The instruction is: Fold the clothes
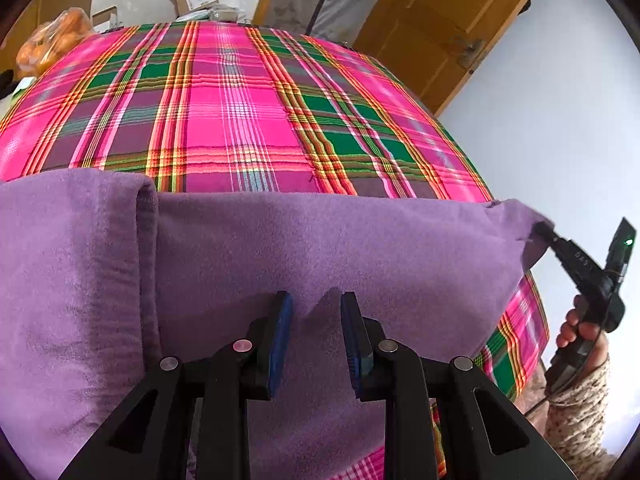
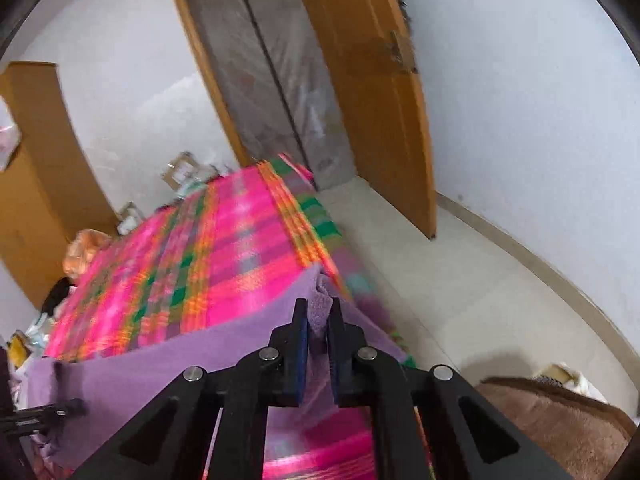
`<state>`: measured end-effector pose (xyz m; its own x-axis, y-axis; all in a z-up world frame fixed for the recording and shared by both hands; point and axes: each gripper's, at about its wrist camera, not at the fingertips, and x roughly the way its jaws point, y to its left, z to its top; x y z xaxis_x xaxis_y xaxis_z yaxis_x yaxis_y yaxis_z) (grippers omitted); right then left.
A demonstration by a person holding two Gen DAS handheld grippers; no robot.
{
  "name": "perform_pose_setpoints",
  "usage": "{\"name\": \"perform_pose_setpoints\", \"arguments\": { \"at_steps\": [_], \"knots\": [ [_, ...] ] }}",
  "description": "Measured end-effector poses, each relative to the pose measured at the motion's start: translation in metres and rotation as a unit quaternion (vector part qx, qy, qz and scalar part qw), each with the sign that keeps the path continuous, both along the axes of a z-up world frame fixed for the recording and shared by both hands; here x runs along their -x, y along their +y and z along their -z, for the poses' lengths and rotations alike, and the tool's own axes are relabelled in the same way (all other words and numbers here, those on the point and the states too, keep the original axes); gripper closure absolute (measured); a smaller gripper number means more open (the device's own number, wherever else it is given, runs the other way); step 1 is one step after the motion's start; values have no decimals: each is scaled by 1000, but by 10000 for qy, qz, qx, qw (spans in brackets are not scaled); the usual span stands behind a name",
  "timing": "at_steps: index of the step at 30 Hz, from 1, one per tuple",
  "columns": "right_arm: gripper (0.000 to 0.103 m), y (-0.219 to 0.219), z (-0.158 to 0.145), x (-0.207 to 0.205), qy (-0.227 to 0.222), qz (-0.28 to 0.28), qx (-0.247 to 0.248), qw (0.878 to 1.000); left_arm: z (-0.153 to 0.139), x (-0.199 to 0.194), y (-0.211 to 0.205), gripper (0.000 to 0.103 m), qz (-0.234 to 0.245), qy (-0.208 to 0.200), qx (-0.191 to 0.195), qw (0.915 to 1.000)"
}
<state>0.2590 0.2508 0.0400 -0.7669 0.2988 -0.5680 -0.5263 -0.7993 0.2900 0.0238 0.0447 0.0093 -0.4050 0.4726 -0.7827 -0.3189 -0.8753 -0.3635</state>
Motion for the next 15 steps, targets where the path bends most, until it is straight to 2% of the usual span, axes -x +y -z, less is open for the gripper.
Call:
{"name": "perform_pose_setpoints", "arguments": {
  "at_steps": [5, 9, 11, 15],
  "knots": [
    [94, -25, -27, 5, 334, -409, -180, 9984, 0, 0, -2, 77, -5, -14, -60, 10000],
    [94, -38, -36, 11, 394, -524, -321, 9973, 0, -1, -3, 77, -6, -18, -109, 9999],
    [94, -37, -33, 11, 349, -464, -281, 9979, 1, -1, -4, 77, -4, -20, -130, 9999],
    [93, -17, -8, 9, 45, -92, 38, 9999, 1, -1, -5, 77, -14, -23, -182, 9998]
  ]
}}
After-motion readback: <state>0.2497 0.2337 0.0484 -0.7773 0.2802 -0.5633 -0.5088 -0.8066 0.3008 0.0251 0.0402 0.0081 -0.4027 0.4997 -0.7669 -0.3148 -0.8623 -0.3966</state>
